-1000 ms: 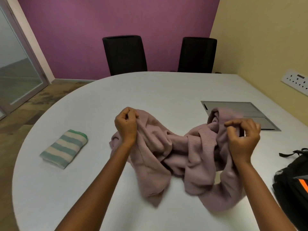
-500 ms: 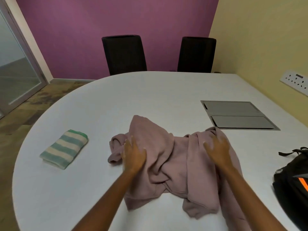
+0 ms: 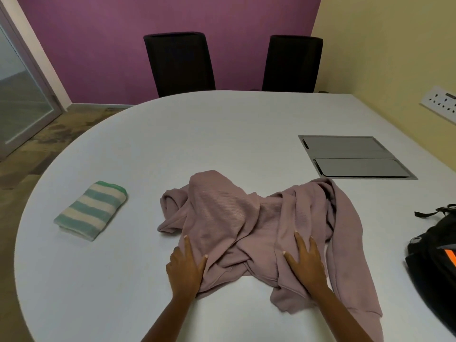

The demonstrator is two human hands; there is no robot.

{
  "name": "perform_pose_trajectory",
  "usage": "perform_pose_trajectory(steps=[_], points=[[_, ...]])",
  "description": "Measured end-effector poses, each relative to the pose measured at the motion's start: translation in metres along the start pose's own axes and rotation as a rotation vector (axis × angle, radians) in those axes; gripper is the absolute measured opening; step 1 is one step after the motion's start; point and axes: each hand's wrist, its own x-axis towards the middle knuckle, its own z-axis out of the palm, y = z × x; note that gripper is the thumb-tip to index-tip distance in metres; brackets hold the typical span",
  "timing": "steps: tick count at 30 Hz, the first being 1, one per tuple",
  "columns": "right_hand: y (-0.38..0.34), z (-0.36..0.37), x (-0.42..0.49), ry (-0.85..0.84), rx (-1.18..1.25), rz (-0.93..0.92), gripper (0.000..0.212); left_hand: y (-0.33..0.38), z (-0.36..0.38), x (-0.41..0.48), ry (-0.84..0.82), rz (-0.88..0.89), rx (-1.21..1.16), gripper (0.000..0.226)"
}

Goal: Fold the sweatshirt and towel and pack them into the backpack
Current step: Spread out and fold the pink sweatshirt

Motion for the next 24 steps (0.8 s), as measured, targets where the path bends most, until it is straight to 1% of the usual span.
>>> perform_pose_trajectory(steps=[2,3,4,6,8,11,14,18,21,24], points=[[0.004,0.002,-0.001,0.031,0.019,0.009,0.063,-0.001,-0.003,-0.005,0.126,0.022,0.081,0.065],[0.005,0.003,-0.001,0.045,0.026,0.014,0.059,0.0,-0.005,-0.007,0.167,0.051,0.058,0.055],[0.007,0.003,-0.002,0.057,0.038,0.019,0.054,0.002,-0.006,-0.009,0.205,0.037,-0.012,0.052],[0.01,0.0,-0.002,0.1,0.116,0.002,0.043,0.001,-0.006,-0.012,0.2,-0.038,-0.164,0.049],[0.013,-0.01,-0.003,0.158,0.248,-0.027,0.034,0.0,-0.01,-0.014,0.26,-0.05,-0.327,0.044],[0.017,-0.038,-0.004,0.258,0.337,-0.048,0.03,-0.005,-0.022,-0.008,0.349,-0.055,-0.449,0.038],[0.017,-0.079,-0.005,0.348,0.371,-0.05,0.03,-0.009,-0.044,0.0,0.404,-0.052,-0.445,0.034],[0.023,-0.123,-0.002,0.371,0.469,0.059,0.03,-0.022,-0.07,0.009,0.435,-0.017,-0.407,0.028],[0.029,-0.126,0.002,0.374,0.468,0.113,0.031,-0.035,-0.078,0.015,0.418,-0.095,-0.442,0.025],[0.038,-0.107,-0.003,0.305,0.374,0.146,0.037,-0.042,-0.073,0.01,0.316,-0.199,-0.408,0.03]])
